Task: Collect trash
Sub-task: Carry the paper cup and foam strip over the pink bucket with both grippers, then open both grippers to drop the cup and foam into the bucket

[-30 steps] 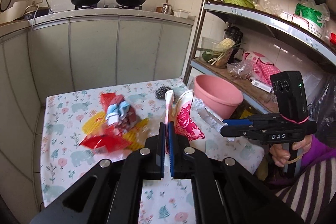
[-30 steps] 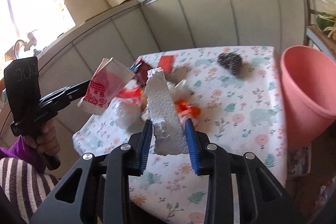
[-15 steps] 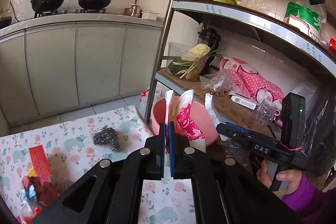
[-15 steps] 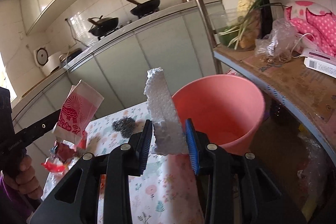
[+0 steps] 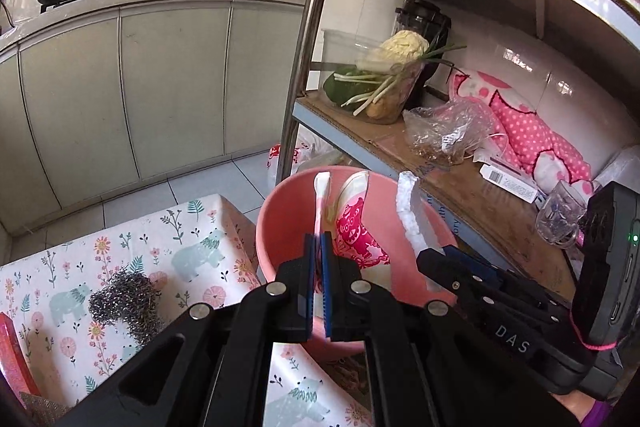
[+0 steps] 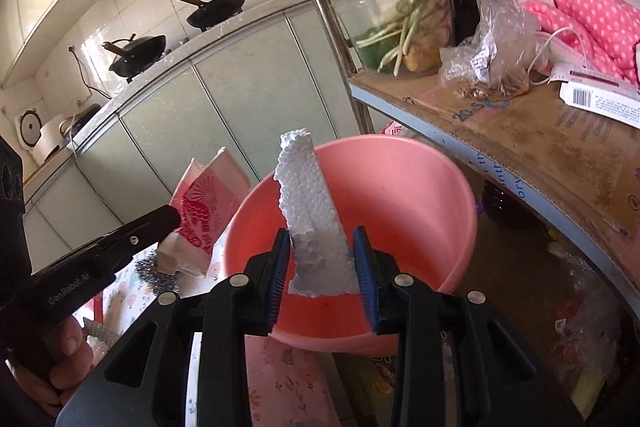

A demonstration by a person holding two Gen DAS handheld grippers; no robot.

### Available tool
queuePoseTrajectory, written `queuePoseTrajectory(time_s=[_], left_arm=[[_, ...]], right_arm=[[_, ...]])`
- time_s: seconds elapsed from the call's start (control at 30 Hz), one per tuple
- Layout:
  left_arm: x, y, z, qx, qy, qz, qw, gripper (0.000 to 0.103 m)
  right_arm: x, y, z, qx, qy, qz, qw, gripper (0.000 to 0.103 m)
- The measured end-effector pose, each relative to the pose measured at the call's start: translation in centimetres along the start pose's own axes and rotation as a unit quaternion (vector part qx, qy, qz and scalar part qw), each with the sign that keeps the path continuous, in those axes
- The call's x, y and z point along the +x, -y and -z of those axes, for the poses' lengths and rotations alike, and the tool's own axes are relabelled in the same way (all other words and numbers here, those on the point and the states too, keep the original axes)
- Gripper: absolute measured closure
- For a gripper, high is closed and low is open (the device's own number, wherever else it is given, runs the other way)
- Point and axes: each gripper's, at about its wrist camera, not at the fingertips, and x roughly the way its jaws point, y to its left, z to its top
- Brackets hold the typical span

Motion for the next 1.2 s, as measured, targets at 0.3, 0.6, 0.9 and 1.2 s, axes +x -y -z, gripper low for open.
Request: queuePoseTrajectory(time_s=[0.3,0.6,0.9,1.2], left_arm=[[3.2,0.8,-0.1,0.002,-0.024,0.01,0.9997,0.1],[2.3,1.0,-0.2,0.0,-0.013,0.019,0.9997,0.073],[-2.0,0.5,-0.8,-0.007,0.023,0.024,0.9994,0.07],[-9.5,-1.4,-0.9,-0.02,0.068,0.013,0.9974,0.068]], right_arm=[[1.9,0.6,0.2,0.006,-0.011,0.025,1.0,0.07],[2.2,1.4,0.5,0.027,-0.013,0.028,0.999,0.05],[-0.2,0.3,0.4,0.006,0.003,0.03,1.0,0.049],[-4.6,-3.7,0.8,-0.039,0.036,-0.002,0.999,0.048]])
